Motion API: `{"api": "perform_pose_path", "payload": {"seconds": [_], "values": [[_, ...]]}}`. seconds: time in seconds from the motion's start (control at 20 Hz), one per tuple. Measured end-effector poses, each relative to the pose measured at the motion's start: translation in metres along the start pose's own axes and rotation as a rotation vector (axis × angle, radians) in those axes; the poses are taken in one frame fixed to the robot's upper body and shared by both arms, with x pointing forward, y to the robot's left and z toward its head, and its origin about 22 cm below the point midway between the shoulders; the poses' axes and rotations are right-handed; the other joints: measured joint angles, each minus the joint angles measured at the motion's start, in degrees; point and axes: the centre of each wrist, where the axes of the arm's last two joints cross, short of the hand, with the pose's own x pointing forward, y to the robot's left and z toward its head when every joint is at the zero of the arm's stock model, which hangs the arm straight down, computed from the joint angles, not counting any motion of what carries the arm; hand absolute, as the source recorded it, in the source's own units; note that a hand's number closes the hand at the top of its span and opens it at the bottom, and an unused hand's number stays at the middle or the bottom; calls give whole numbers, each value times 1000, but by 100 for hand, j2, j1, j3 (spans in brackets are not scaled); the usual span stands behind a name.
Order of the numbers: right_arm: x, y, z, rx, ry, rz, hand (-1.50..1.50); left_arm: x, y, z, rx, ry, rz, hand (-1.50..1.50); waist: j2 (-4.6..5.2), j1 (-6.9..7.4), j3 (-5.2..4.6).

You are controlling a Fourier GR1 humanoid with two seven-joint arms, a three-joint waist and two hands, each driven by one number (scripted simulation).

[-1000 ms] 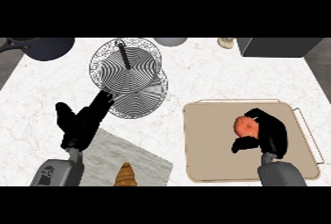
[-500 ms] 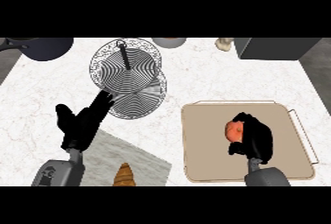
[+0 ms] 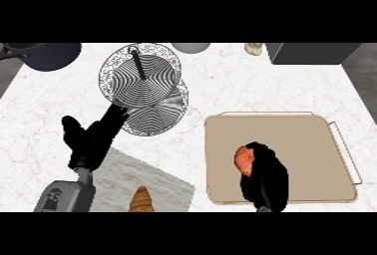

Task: Pick the squash from the tray and place it in the tiered basket

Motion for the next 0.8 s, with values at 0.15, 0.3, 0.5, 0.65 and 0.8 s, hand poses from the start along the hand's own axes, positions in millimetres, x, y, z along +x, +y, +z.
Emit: {"api": "perform_pose_path", "payload": {"seconds": [0.15,0.3,0.5,0.65,0.8], "values": [[34,-21,34,-4,-41,-144,150,-1,-2,1,2,3,1,0,13,14,77],[56,-52,67,-56,-120,-244,150,-3,-1,2,6,2,0,0,18,7,114],[71,-95,97,-199,-244,-308,150,-2,-2,1,4,3,2,0,29,11,129],[78,-121,112,-293,-315,-327,150,0,-2,1,-3,5,-2,0,42,47,131],[84,-135,116,-361,-368,-316,150,2,-3,-1,-9,11,-4,0,58,92,131]]}}
